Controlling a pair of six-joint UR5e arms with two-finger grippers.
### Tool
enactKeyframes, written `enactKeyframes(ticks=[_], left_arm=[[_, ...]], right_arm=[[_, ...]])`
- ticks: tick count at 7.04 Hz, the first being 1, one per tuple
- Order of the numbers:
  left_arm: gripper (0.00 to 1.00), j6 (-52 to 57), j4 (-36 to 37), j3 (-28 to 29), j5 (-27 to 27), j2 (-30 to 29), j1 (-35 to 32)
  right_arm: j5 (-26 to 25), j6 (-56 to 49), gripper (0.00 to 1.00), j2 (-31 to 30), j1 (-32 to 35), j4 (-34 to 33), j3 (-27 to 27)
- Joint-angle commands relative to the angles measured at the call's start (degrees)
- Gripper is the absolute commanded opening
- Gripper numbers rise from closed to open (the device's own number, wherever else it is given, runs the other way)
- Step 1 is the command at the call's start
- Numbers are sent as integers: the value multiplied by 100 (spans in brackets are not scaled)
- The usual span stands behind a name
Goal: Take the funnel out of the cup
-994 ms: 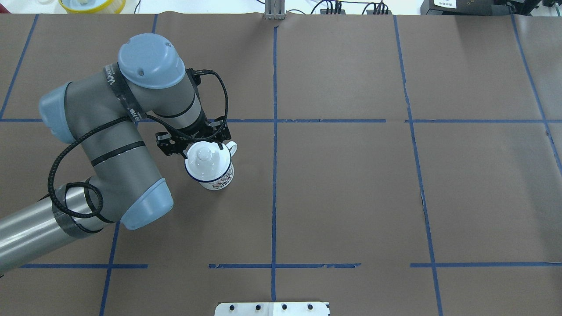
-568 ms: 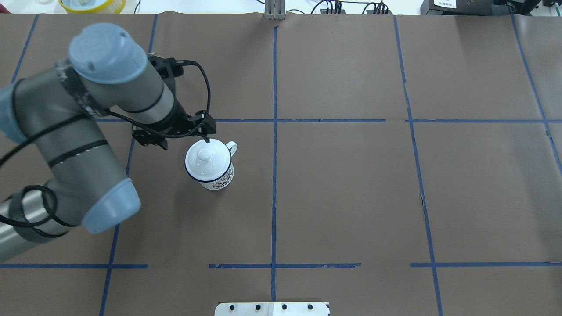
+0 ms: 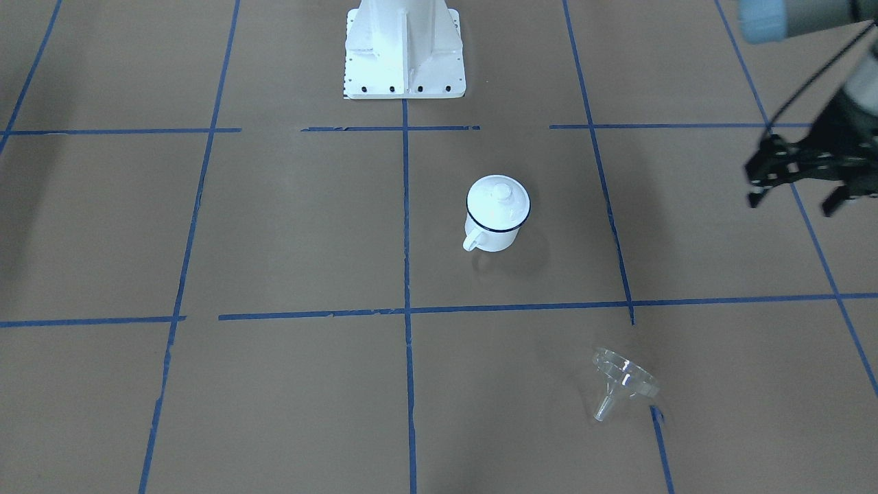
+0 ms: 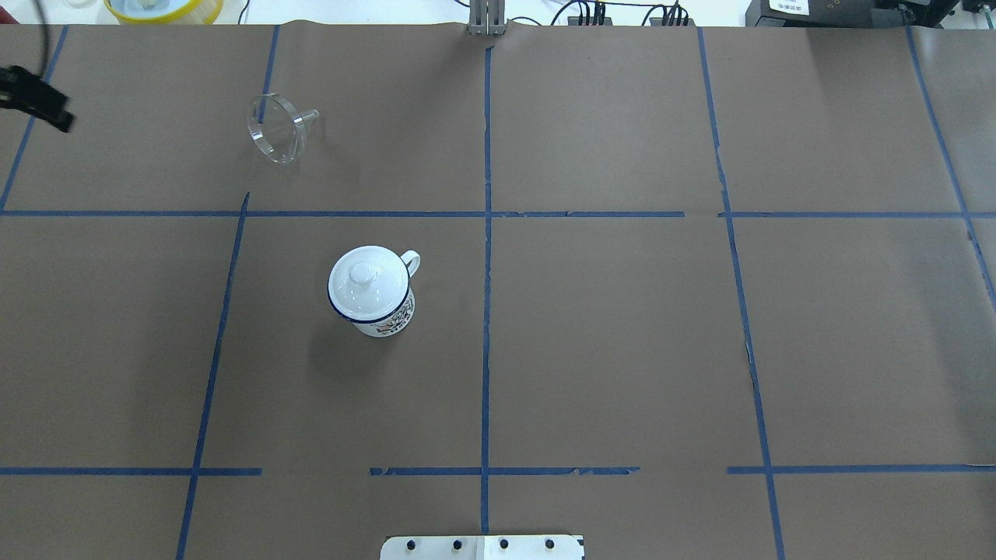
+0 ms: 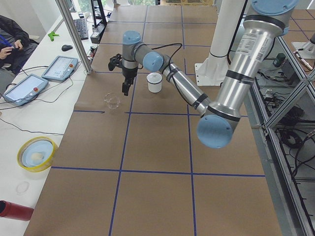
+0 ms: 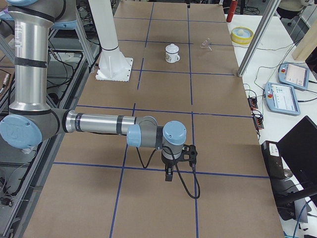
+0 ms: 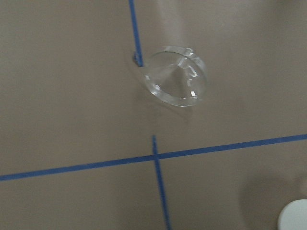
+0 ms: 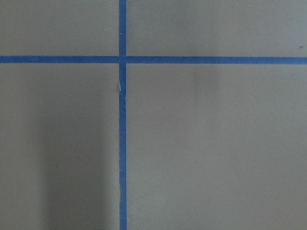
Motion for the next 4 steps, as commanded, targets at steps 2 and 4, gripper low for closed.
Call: enactKeyframes(ticks=[2,4], left_arm=[[100,3048,-130,1673,-585,1166,-1911],[100,2796,-340,1746,-577,1549,-2042]], right_arm=[[0,0,100,0,0,0,0],[0,0,100,0,0,0,0]])
